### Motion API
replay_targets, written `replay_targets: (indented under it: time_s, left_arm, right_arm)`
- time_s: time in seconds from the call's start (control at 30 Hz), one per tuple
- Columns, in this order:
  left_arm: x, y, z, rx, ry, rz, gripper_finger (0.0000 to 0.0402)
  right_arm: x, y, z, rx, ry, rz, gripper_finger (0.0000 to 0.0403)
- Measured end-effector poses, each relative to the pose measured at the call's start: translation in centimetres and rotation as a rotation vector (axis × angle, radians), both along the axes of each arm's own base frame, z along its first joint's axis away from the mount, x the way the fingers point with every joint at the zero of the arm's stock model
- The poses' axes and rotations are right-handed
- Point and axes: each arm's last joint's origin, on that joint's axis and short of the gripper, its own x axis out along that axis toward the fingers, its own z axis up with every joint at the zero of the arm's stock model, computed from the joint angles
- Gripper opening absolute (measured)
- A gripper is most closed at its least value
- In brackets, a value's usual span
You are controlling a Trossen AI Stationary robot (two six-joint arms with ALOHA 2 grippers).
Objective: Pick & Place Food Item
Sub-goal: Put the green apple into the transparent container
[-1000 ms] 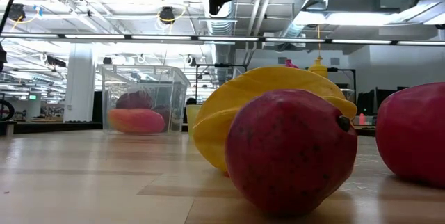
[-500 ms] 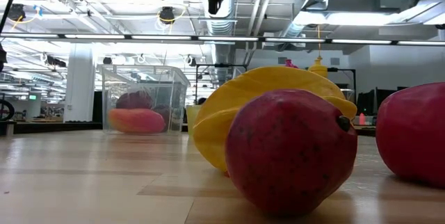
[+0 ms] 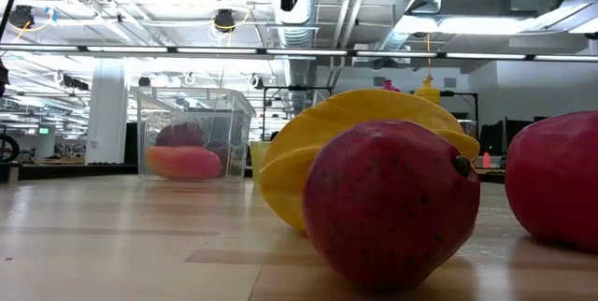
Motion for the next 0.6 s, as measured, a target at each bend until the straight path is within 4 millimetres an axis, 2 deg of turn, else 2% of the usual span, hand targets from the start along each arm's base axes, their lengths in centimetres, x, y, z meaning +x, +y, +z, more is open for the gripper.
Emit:
replay_targets:
  time_s: [0.17, 0.33, 0.4, 0.5, 0.6]
  left_arm:
    - [-0.7, 1.1, 0.2, 0.002, 0.006, 0.034, 0.0258]
    - [-2.1, 2.4, 1.0, 0.017, 0.001, 0.082, 0.0259]
    - [-3.4, 2.9, 1.4, 0.063, 0.034, 0.102, 0.0259]
    - [-6.3, 3.7, 1.8, 0.156, 0.152, 0.153, 0.0259]
    - [-9.5, 4.3, 1.8, 0.248, 0.333, 0.320, 0.0259]
  right_arm:
    - [-0.6, 0.0, 1.0, -0.003, 0.035, -0.012, 0.0392]
    - [-1.5, -0.2, 1.6, -0.029, 0.108, -0.066, 0.0391]
    - [-1.8, -0.2, 1.8, -0.038, 0.132, -0.093, 0.0391]
    - [-2.3, -0.2, 2.1, -0.032, 0.161, -0.114, 0.0391]
    - [-2.6, -0.2, 2.1, -0.014, 0.185, -0.125, 0.0391]
